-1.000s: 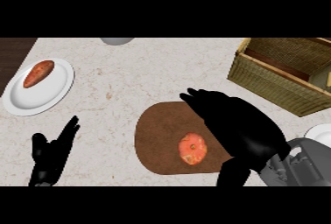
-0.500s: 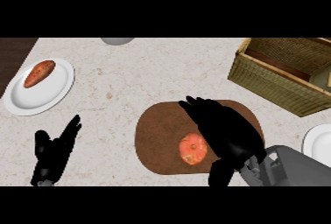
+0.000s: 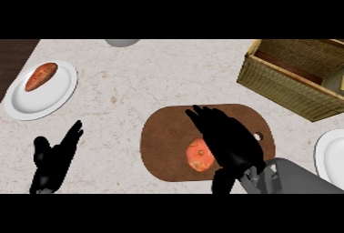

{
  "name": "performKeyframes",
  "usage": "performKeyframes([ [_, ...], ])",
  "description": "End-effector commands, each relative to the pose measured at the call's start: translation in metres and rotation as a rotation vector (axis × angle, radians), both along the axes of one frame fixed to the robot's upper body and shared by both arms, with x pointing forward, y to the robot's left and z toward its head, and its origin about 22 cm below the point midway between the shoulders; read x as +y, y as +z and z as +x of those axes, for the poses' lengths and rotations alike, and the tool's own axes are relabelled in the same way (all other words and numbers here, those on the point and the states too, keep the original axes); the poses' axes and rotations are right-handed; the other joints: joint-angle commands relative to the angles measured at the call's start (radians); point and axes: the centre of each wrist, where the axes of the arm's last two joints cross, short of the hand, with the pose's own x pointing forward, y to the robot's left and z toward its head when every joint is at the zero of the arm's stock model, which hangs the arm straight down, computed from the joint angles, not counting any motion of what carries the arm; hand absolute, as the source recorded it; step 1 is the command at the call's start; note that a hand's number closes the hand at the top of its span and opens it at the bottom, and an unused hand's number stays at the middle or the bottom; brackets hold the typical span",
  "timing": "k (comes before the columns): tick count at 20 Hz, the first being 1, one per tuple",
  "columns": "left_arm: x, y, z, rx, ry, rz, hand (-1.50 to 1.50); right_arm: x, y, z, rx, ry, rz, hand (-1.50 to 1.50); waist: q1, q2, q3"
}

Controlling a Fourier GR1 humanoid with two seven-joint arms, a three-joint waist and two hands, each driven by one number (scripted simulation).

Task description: Pick the squash from the cutting board and place it in the basket

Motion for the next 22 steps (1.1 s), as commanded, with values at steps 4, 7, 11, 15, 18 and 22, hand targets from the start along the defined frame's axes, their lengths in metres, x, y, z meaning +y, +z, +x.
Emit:
performKeyframes([
  [4,0.0,-0.018,-0.012,0.125,0.01,-0.04,0.0,0.005,-0.028,0.001,-0.009,0.0,0.004,-1.5,0.003,0.01,-0.014],
  [7,-0.004,-0.024,-0.028,0.127,0.015,-0.022,0.0,0.009,-0.027,-0.01,0.005,-0.001,-0.058,-1.5,0.002,0.007,-0.014],
  [11,-0.008,-0.031,-0.02,0.13,0.017,-0.028,0.0,0.027,-0.051,0.006,0.065,-0.018,-0.121,-1.5,0.01,0.012,-0.014],
  [15,0.011,-0.019,-0.013,0.125,0.033,-0.024,0.0,0.022,-0.048,-0.001,0.065,-0.034,-0.12,-1.5,0.001,0.008,-0.014],
  [18,-0.001,-0.036,-0.031,0.114,0.03,0.013,0.0,0.007,-0.053,0.022,0.08,-0.034,-0.105,-1.5,0.007,0.011,-0.014],
  [22,0.008,-0.024,-0.016,0.139,0.017,-0.023,0.0,0.011,-0.062,0.015,0.068,-0.019,-0.122,-1.5,0.002,0.01,-0.014],
])
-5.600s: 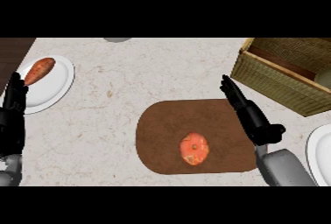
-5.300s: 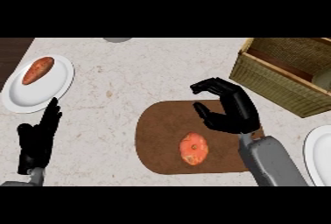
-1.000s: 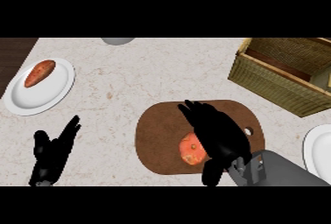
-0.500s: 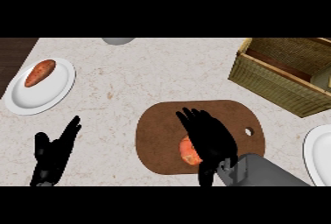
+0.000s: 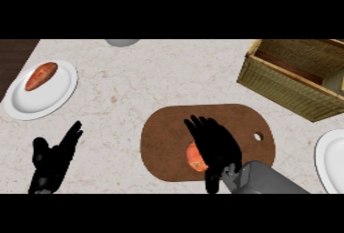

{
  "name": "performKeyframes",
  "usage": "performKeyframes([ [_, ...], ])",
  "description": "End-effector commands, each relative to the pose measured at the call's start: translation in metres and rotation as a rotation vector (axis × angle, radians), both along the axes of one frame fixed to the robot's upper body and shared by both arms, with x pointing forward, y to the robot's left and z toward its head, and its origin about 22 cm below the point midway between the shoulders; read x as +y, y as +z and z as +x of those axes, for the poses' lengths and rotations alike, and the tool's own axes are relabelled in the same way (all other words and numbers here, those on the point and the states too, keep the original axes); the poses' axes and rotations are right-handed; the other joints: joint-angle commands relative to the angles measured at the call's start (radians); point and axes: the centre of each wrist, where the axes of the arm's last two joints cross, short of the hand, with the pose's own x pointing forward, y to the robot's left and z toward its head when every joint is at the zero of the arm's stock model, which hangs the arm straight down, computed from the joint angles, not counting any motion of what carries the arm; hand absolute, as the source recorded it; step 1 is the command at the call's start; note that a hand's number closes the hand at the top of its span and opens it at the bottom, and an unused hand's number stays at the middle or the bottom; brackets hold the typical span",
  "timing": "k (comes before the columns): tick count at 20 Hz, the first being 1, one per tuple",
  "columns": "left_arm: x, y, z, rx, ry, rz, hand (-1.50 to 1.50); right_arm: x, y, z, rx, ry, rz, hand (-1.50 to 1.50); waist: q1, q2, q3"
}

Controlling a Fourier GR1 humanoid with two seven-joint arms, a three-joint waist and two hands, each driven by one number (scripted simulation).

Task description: Pick the squash from the cutting board and place it in the basket

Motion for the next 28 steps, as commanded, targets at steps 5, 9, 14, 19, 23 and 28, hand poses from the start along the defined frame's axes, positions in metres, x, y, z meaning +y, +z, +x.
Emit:
performKeyframes([
  [5,0.002,-0.034,-0.026,0.12,0.024,-0.004,0.0,-0.018,-0.026,0.007,-0.003,-0.01,0.006,-1.5,0.002,0.01,-0.013],
  [9,0.002,-0.017,-0.009,0.123,0.011,-0.005,0.0,-0.013,-0.016,0.023,-0.018,0.045,-0.006,1.5,0.005,0.01,-0.013],
  [14,-0.01,-0.019,-0.003,0.131,0.039,-0.021,0.0,0.006,-0.042,-0.002,-0.118,0.117,-0.082,1.5,0.0,0.009,-0.013],
  [19,-0.01,-0.029,-0.015,0.14,0.001,-0.024,0.0,-0.009,-0.024,0.013,-0.124,0.142,-0.079,1.5,-0.002,0.008,-0.014],
  [23,-0.003,-0.024,-0.014,0.136,0.029,-0.001,0.0,0.02,-0.008,0.042,-0.138,-0.136,-0.092,1.5,0.009,0.011,-0.015],
  [28,0.001,-0.016,-0.01,0.099,-0.001,-0.007,0.0,0.029,0.024,0.095,-0.15,-0.632,-0.11,1.5,0.038,0.022,-0.019],
])
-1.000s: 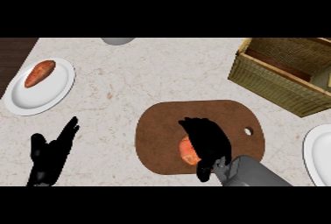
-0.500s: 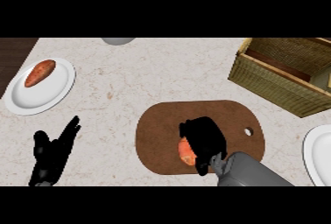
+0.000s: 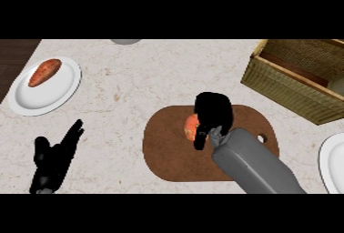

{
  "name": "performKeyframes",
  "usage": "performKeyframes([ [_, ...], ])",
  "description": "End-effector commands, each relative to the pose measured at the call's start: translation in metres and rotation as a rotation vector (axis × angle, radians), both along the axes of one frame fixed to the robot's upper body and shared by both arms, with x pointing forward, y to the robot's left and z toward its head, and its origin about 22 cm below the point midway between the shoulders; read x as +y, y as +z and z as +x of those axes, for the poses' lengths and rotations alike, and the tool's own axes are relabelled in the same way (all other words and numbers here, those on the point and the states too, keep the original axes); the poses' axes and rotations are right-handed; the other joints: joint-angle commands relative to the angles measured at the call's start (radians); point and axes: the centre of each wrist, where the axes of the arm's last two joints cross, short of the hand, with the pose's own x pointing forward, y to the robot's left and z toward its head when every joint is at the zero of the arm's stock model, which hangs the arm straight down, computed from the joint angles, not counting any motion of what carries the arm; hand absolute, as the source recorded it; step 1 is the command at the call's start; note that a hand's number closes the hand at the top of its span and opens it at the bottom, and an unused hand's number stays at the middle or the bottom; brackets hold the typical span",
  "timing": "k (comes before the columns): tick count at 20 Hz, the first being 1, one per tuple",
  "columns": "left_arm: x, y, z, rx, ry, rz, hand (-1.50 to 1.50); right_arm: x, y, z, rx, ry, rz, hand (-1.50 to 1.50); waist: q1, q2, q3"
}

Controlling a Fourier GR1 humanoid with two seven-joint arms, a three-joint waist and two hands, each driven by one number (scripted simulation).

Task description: Pick the squash from the cutting board and place it in the basket

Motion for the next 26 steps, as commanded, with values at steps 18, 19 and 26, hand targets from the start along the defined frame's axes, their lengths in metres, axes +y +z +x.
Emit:
performKeyframes([
  [18,0.005,-0.023,-0.008,0.139,0.023,-0.046,0.0,0.027,0.257,0.059,-0.879,-0.643,0.547,1.5,-0.007,0.0,-0.014],
  [19,-0.007,-0.022,-0.013,0.131,0.021,-0.03,0.0,0.019,0.257,0.066,-0.892,-0.682,0.516,1.5,-0.005,-0.002,-0.012],
  [26,0.004,-0.022,-0.014,0.136,0.006,-0.016,0.0,-0.013,0.311,0.079,-0.986,-0.786,0.478,1.5,-0.005,0.003,-0.012],
])
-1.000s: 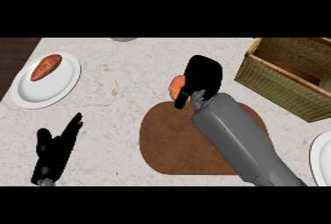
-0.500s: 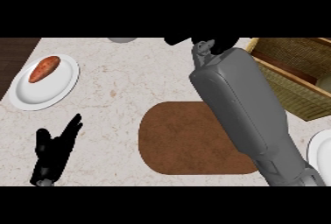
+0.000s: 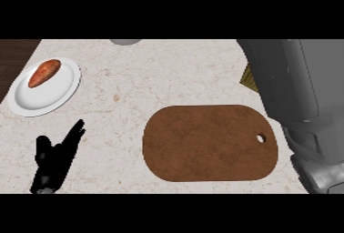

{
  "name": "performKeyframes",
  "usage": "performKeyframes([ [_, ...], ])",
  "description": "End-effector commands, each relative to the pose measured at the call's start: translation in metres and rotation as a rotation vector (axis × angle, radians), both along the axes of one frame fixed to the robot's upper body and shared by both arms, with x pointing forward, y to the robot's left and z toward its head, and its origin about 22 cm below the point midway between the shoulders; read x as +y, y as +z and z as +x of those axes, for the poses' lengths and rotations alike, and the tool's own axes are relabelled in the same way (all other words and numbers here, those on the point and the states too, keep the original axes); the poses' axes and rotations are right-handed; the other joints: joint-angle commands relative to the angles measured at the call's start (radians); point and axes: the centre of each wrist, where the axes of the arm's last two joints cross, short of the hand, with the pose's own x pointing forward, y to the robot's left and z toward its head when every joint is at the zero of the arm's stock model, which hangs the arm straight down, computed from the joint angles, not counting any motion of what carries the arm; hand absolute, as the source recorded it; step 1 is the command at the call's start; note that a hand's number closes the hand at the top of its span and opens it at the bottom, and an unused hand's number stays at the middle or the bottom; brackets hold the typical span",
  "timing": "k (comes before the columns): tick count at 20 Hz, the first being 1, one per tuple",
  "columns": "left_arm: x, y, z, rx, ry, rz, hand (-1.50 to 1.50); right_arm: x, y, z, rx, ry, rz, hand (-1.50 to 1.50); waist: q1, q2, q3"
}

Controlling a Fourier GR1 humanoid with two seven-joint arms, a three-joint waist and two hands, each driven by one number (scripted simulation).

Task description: Pick the squash from the cutting board and place it in the basket

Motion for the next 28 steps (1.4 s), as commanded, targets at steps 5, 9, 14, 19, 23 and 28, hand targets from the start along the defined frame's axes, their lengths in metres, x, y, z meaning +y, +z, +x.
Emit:
performKeyframes([
  [5,0.004,-0.023,-0.007,0.113,0.054,-0.016,0.0,-0.056,0.044,0.013,0.059,-0.183,0.159,1.5,-0.02,0.007,-0.01],
  [9,-0.003,-0.03,-0.02,0.142,0.029,-0.02,0.0,-0.079,0.041,0.024,0.078,-0.205,0.115,1.5,-0.013,0.006,-0.009],
  [14,0.009,-0.023,-0.013,0.138,0.048,-0.018,0.0,-0.117,0.031,0.039,0.1,-0.234,0.099,1.5,-0.008,0.009,-0.009],
  [19,0.007,-0.031,-0.019,0.126,0.033,-0.012,0.0,-0.149,0.001,0.048,0.098,-0.215,0.142,1.5,-0.012,0.01,-0.009],
  [23,0.005,-0.033,-0.027,0.137,0.029,-0.021,0.0,-0.171,-0.018,0.052,0.056,-0.234,0.245,1.5,-0.007,0.011,-0.008],
  [28,0.001,-0.018,-0.007,0.122,0.032,-0.005,0.0,-0.192,-0.04,0.054,0.001,-0.222,0.329,1.5,-0.008,0.011,-0.008],
])
